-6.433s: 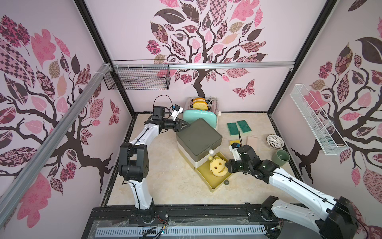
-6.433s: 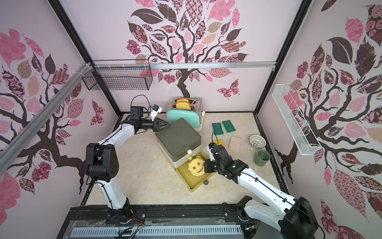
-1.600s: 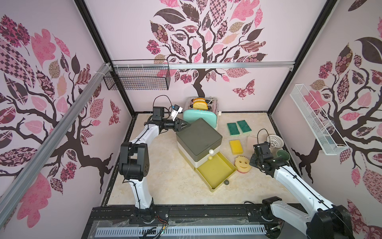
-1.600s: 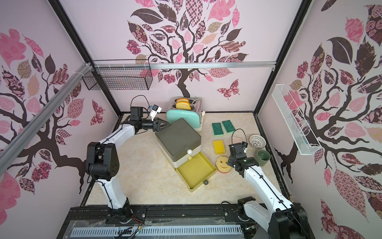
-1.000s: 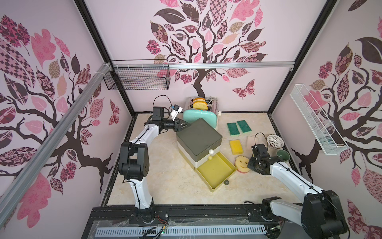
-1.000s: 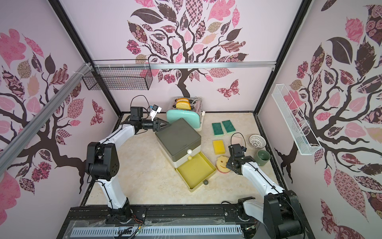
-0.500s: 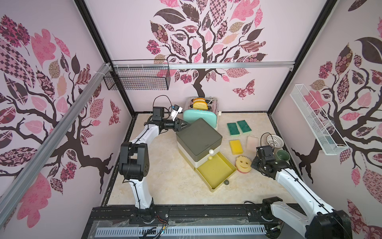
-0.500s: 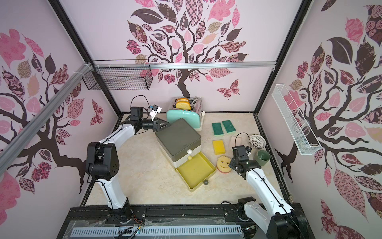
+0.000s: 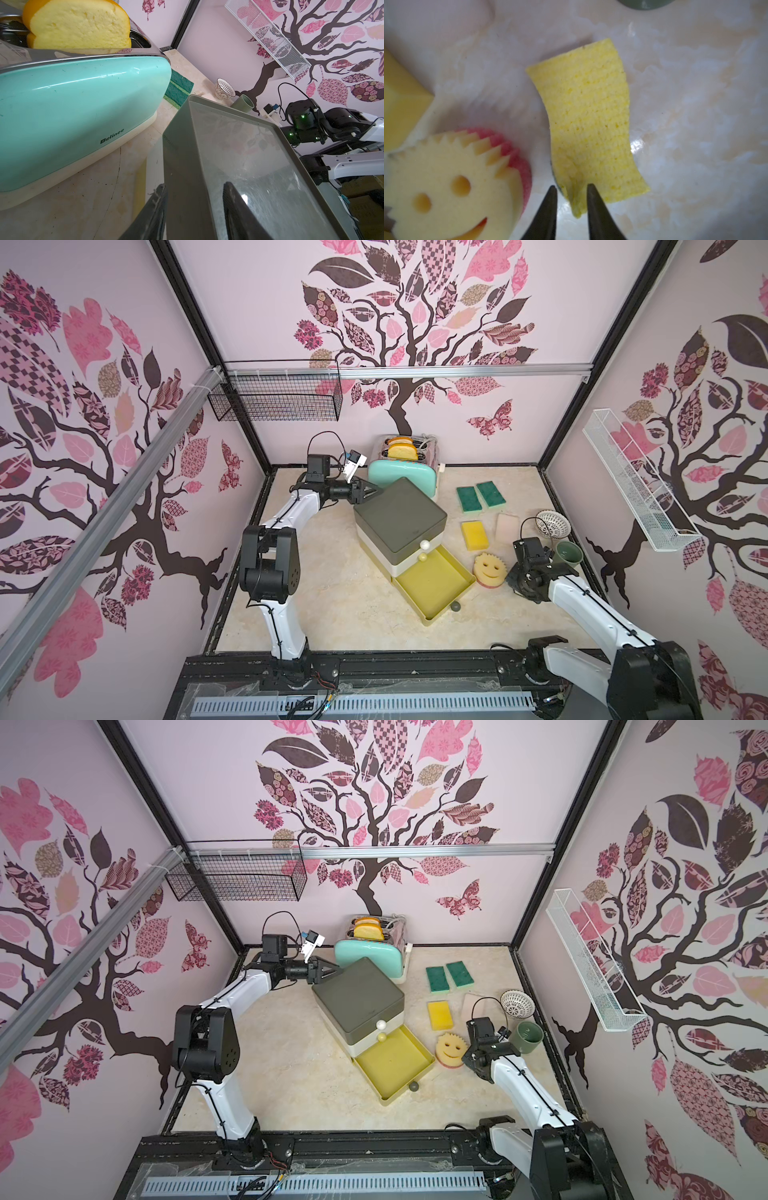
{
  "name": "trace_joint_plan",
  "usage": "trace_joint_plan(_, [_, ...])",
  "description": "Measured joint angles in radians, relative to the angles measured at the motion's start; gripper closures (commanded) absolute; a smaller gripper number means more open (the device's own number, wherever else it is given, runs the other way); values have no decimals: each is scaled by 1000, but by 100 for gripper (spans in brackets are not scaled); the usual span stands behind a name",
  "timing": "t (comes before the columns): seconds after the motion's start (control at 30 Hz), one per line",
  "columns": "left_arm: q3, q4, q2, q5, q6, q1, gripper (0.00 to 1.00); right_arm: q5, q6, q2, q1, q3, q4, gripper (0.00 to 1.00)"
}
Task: Take the sponge out of the drawer
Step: Place the sponge at the center of the board, then close the drawer in the storage box.
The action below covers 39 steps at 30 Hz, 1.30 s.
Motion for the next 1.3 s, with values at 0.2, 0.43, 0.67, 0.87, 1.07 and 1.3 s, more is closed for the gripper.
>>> trace_joint_plan(0.2, [0, 1, 2, 4, 0, 0, 53, -29, -74, -24, 10, 26, 14, 64])
trace_joint_plan(0.43, [0, 0, 3, 7, 1, 1, 53, -117, -117, -157, 246, 40, 12, 99])
trace_joint_plan(0.67, [1, -3, 3, 6, 4, 0, 53, -179, -89, -270, 481, 16, -17, 100])
trace_joint_plan(0.87, [1, -6, 3, 3, 8, -1, 53, -235, -43, -298, 564, -67, 19, 100])
trace_joint_plan(1.07, [2, -9, 2, 0, 11, -2, 53, -248, 3, -229, 631, -115, 124, 100])
trace_joint_plan(1.3, [3, -15, 0, -7, 25, -3, 53, -249, 19, -74, 637, -130, 308, 100])
